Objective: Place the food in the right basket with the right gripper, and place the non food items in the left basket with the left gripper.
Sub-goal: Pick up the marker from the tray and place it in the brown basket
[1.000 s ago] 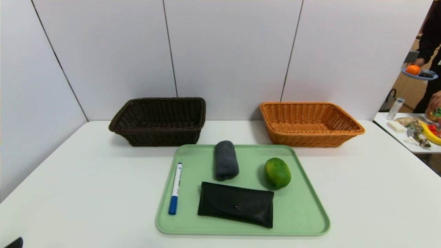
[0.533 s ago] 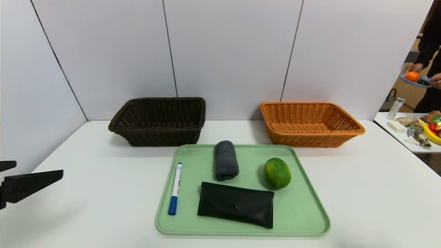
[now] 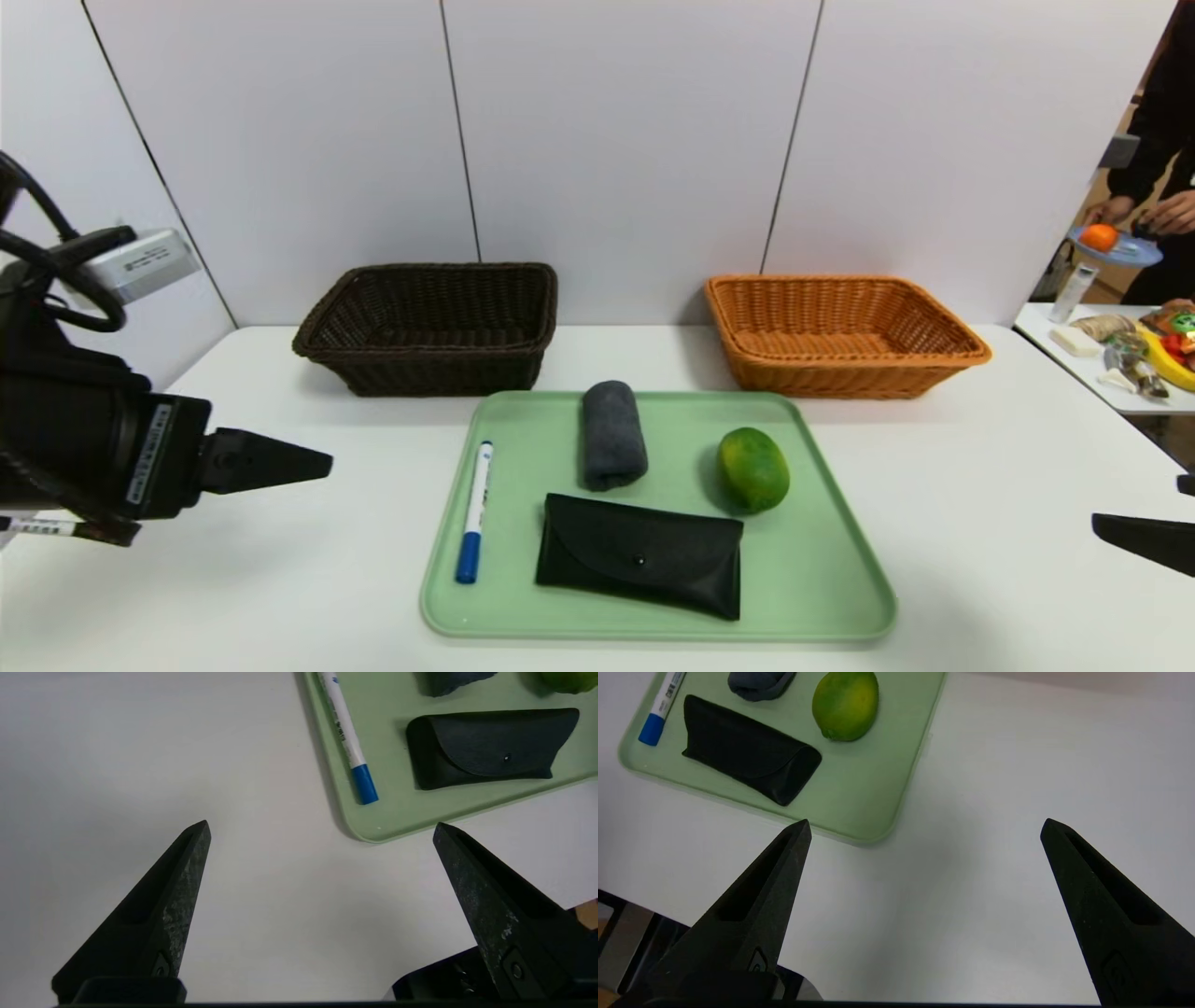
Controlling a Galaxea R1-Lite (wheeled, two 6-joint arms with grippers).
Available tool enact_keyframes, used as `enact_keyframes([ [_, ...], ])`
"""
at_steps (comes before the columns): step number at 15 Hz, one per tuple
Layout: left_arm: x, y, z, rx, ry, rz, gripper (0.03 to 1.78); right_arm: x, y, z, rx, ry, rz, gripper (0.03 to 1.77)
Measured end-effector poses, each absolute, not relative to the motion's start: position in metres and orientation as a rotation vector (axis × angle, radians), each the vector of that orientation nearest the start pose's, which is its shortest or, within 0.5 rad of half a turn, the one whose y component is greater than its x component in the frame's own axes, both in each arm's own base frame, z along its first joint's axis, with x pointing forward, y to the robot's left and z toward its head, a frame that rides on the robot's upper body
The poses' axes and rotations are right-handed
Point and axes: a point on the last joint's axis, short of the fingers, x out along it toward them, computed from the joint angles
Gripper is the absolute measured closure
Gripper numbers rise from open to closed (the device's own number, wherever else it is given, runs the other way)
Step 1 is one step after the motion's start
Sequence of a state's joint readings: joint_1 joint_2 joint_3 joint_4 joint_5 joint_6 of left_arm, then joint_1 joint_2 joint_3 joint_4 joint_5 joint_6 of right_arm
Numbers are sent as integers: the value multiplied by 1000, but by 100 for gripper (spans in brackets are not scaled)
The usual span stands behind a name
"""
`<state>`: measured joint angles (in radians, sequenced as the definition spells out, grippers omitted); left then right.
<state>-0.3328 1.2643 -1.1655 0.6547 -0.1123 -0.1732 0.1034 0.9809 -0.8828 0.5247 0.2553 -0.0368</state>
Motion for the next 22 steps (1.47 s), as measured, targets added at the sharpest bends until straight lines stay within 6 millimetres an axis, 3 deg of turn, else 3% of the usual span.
enact_keyframes([
  [5,181,-100,265,-109,883,-355,12,138,41,240,-8,716,484,10],
  [9,198,-133,259,-165,948,-369,12,157,55,238,-17,760,527,10],
  [16,218,-187,228,-21,1009,-336,12,171,61,228,-9,825,527,10],
  [22,239,-209,208,-15,1053,-282,12,175,62,224,-9,844,526,10],
])
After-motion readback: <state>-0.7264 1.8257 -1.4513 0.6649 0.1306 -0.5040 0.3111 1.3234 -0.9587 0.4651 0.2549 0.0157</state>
